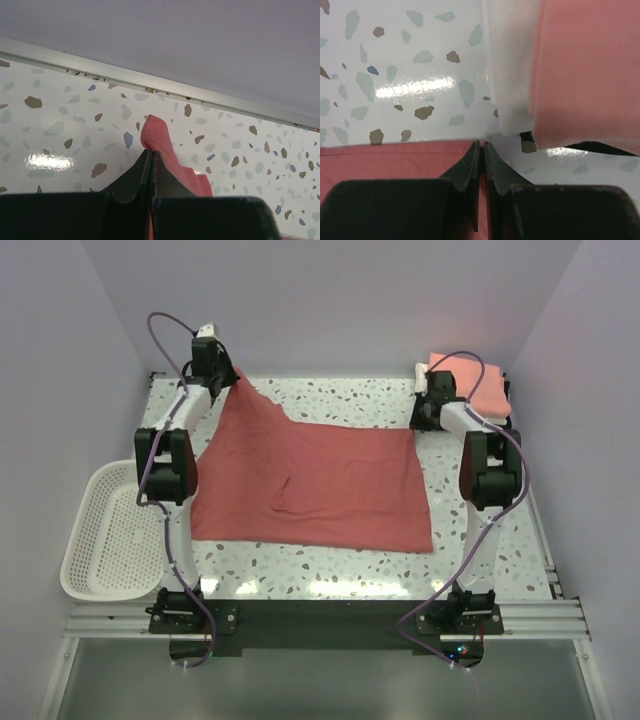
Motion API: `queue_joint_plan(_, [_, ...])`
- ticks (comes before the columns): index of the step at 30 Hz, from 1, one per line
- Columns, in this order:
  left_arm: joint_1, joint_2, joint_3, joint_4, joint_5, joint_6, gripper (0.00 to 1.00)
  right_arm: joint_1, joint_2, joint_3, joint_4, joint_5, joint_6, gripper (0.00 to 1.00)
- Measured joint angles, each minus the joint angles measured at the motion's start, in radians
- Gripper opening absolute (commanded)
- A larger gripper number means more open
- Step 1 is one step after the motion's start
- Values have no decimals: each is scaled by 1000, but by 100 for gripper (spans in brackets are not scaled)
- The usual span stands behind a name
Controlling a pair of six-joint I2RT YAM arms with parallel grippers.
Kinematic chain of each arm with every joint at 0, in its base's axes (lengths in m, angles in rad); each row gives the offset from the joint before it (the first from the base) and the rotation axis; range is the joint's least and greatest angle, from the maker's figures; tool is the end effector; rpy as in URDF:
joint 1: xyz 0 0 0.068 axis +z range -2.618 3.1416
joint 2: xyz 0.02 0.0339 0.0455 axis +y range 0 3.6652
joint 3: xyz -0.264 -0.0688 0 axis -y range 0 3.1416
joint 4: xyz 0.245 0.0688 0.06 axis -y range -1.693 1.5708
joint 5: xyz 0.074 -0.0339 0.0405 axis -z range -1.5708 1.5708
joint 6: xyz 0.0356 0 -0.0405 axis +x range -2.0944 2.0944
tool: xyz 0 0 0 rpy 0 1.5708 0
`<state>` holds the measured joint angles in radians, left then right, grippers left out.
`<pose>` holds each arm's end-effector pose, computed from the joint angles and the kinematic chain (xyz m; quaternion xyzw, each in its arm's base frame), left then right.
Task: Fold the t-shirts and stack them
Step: Fold the tshirt
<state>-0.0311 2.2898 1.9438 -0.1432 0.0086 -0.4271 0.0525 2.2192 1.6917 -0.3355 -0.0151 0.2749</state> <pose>0.5412 -0.0171 0.2340 -0.1665 0.8410 -0.1205 0.5005 0.4919 0.0264 0.1692 0.1015 0.9325 0.0635 0.3408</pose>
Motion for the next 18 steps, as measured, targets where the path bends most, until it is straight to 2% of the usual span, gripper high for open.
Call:
queue_joint_plan(1, [0,0,10,-1,3,0,0,-3,-1,-2,8,0,0,6])
queue_joint_plan(4, [0,-1,32,0,10,0,0,-14,-14,-21,37,-2,3,14])
queue_joint_plan(15, [12,-4,35,-3,30,-8,0,-64,-82,-138,177,-87,52,13])
queue_joint_plan(18, [17,-11,35,-3,40,-10,0,-76,-82,-147,201,-112,65,16])
